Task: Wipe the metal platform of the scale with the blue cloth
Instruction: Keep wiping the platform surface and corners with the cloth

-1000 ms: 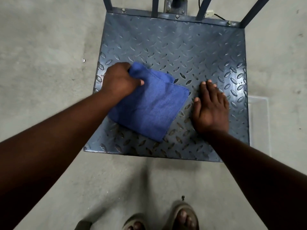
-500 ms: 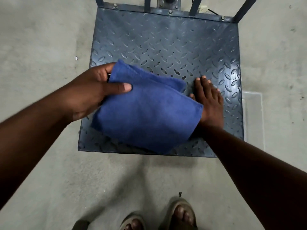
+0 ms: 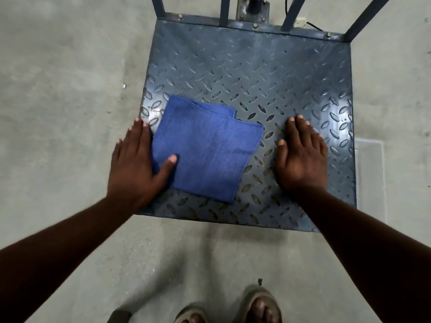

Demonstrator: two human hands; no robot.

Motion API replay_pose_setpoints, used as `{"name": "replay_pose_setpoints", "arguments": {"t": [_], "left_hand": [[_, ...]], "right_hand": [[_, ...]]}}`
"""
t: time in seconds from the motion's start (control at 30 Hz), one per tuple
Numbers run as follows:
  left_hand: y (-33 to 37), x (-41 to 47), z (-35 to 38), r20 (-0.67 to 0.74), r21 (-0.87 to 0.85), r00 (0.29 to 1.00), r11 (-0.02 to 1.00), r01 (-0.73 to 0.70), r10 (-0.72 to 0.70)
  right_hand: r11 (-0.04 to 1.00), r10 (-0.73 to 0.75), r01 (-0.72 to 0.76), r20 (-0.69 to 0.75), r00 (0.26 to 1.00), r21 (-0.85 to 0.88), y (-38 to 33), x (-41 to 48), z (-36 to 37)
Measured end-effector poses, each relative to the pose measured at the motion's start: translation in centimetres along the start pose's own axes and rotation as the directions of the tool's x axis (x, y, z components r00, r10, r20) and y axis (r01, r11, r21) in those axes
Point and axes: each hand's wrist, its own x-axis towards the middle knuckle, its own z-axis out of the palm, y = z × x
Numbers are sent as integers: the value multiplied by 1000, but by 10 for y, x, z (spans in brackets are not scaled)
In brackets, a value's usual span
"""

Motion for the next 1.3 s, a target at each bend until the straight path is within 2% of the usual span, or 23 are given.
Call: {"name": "replay_pose_setpoints", "arguments": {"t": [0.1,0.37,0.57,0.63,0.67,0.73,0.8,0.83,0.9,0.93,0.97,1.0,1.03,1.1,1.13,1.17,1.23,1.27,1.3], "left_hand": [[-6,-25,8,-39,46,999,999,-12,13],[-6,-24,8,-91,93,995,995,-30,38],[-12,-23,12,-101,39,994,999,-29,33],[-12,-23,13,-109,26,993,999,-34,37],[-12,-22,13,-113,25,993,999,-37,40],[-13,-22,13,-123,5,991,999,-43,43],[-15,-23,15,-147,-52,988,997,-52,44],[-15,-23,17,-167,-99,985,993,-58,41],[-16,-24,19,-201,-187,980,981,-45,7],[-17,-24,20,-210,-213,978,976,-39,-7],[-18,-24,21,-217,-227,976,973,-41,-10],[-19,-24,21,-223,-237,975,970,-53,-2],[-20,-24,22,-228,-248,974,966,-67,9],[-22,-23,22,-236,-257,971,962,-90,28],[-21,-23,21,-233,-249,972,964,-93,34],[-21,-24,20,-229,-239,973,967,-90,34],[-19,-24,18,-236,-222,971,971,-85,31],[-17,-25,18,-240,-217,970,973,-83,29],[-17,-25,18,-243,-215,970,973,-81,27]], "right_hand": [[1000,5,-5,15,1000,1,-2,0,1],[999,-14,16,59,998,-31,-5,3,-3],[998,-41,44,66,997,-44,-10,4,-4],[1000,-22,22,78,997,-2,-14,7,-5],[998,-46,43,76,996,47,-19,11,-8],[967,-216,206,47,975,152,-42,12,-16],[874,-455,431,67,888,223,-82,2,-20],[802,-584,547,121,803,242,-106,-6,-19],[605,-794,764,250,555,224,-143,-23,-4],[517,-841,834,299,451,195,-152,-27,6],[462,-861,870,322,394,171,-155,-22,12],[465,-857,874,321,403,143,-152,-8,14],[521,-829,847,304,470,111,-147,9,17],[732,-671,680,214,710,40,-128,48,19],[836,-543,548,154,826,10,-114,68,15],[916,-397,401,120,910,-5,-102,85,9],[986,-155,159,100,983,-43,-100,98,-1],[985,-142,150,97,985,-80,-114,89,-3],[967,-232,242,106,967,-84,-132,74,-4]]}}
